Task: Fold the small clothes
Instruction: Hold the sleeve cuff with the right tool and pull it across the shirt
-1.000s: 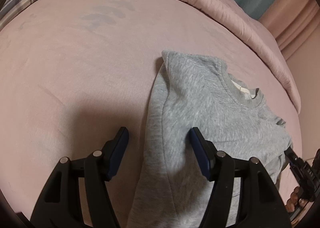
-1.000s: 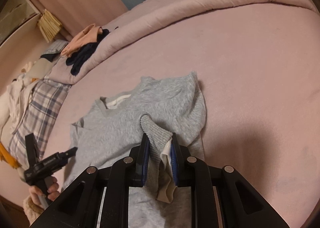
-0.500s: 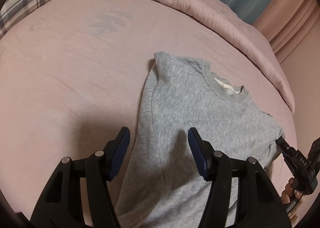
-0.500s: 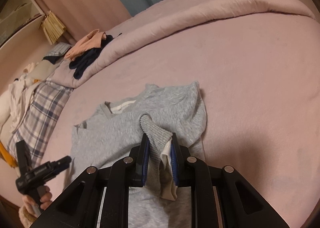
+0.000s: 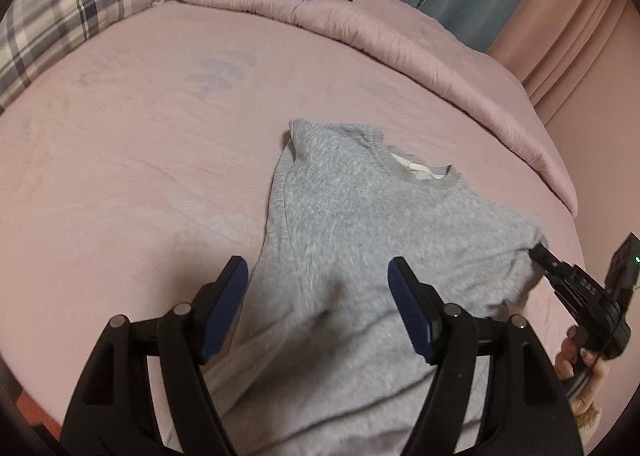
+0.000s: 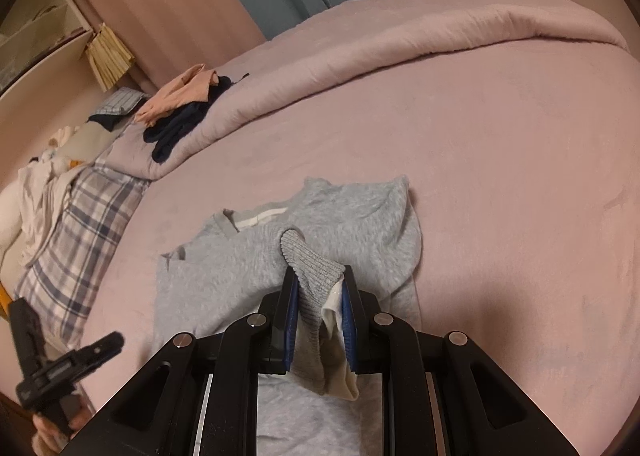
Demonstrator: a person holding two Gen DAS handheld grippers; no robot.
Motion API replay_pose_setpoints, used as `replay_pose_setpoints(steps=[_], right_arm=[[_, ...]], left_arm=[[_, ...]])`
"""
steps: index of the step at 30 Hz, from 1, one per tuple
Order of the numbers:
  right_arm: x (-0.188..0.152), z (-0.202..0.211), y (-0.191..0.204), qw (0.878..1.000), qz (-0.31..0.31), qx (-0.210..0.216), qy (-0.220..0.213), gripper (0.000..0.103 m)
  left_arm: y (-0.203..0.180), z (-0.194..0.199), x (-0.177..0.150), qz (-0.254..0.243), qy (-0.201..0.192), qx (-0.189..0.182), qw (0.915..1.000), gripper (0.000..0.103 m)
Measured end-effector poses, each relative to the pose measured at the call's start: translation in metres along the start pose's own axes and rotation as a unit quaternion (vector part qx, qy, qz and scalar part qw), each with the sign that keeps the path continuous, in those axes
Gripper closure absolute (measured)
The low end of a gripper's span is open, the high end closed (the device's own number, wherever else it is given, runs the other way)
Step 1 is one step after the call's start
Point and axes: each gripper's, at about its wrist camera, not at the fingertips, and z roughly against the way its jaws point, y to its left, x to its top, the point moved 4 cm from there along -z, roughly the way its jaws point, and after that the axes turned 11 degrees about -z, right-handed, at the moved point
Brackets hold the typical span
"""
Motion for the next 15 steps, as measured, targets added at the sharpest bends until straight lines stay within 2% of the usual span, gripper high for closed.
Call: replay_pose_setpoints(steps=[7,9,11,15], right_arm=[[0.0,0.014,0.01,1.0,0.007,0.011,-0.011,0.083],[-0.001,0.015,0.013,1.0,0.012,0.003,-0.014,0.083],[-0.002,0.014,0.017,1.0,0.021,-0.004,-0.019,0.083],[-0.004,0.016,0.023,0.999,0.033,-0.008,-0.026,0.083]], left_arm=[[-0.014,0.037,0.011,-0.043,-0.028,0.007,0.9987,0.022],[-0.013,0.036,0.012,-0.044,-0.035,0.01,0.9984,0.019],[-0.012,0.029,0.014,-0.045,-0.025,0.009,0.9986,0.02],[-0.016,0.013,0.024,-0.037,-0.017,-0.028,0.9988,0.02]])
